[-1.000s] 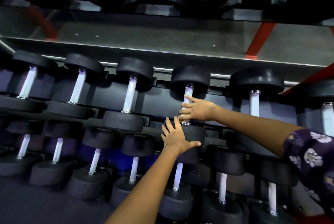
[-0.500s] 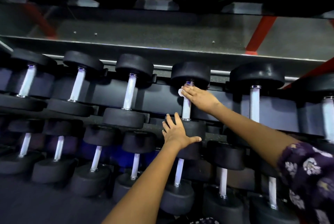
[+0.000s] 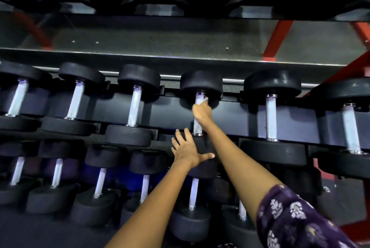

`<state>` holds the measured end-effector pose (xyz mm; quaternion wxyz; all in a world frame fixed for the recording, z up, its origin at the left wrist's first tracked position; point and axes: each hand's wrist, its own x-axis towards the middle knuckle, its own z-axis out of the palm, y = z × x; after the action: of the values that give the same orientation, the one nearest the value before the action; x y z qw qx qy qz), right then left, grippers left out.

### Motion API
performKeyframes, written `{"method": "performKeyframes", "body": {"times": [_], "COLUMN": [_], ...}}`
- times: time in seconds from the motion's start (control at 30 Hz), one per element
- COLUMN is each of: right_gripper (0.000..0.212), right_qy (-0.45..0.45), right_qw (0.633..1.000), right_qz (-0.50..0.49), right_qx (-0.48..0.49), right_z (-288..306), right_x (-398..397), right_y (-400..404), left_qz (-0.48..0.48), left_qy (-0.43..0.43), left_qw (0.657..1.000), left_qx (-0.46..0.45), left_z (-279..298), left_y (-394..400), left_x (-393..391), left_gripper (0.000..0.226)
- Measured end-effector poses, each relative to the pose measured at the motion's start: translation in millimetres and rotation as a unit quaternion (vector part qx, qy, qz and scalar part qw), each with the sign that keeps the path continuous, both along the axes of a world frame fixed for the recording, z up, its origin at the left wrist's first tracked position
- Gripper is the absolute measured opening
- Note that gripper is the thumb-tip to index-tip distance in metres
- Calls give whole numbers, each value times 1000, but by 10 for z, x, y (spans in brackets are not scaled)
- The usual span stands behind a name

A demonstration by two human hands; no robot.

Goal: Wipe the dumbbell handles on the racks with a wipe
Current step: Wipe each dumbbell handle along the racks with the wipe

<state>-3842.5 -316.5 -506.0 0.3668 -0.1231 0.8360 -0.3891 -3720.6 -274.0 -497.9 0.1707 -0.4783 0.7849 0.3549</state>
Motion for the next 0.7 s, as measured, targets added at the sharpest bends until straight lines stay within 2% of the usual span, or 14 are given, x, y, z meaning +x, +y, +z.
{"method": "performKeyframes", "body": {"times": [0.07,0.17,0.2,0.27,0.33,0.47,0.57,0.7], "right_gripper": [57,57,46,9,17,23,23,28], "right_qy": [6,1,-15,-83,-171,-194,-267,-278], "right_qw": [1000,1000,999,990,968,965,932,907], "right_qz": [-3,-16,-31,-86,-138,-138,-165,-211], "right_qx": [21,11,-11,-75,-121,-107,-180,-237], "right_z": [-35,-149,-154,-104,-38,-77,9,82], "right_x": [8,111,71,-106,-213,-100,-53,-234], "right_y": [111,188,146,35,26,270,258,55], "left_qz": [2,-2,-2,-4,-5,-10,-15,-15], "left_qy": [8,10,11,9,5,4,4,3], "left_qw": [1000,1000,1000,1000,1000,1000,1000,1000], "left_qx": [-5,-12,-15,-18,-17,-16,-10,-10], "left_z": [-4,-25,-29,-21,-28,-36,-32,-35], "left_y": [13,12,11,7,6,7,14,3], "left_x": [14,13,2,-3,10,17,18,18], "left_gripper": [127,124,123,121,121,120,120,119]}}
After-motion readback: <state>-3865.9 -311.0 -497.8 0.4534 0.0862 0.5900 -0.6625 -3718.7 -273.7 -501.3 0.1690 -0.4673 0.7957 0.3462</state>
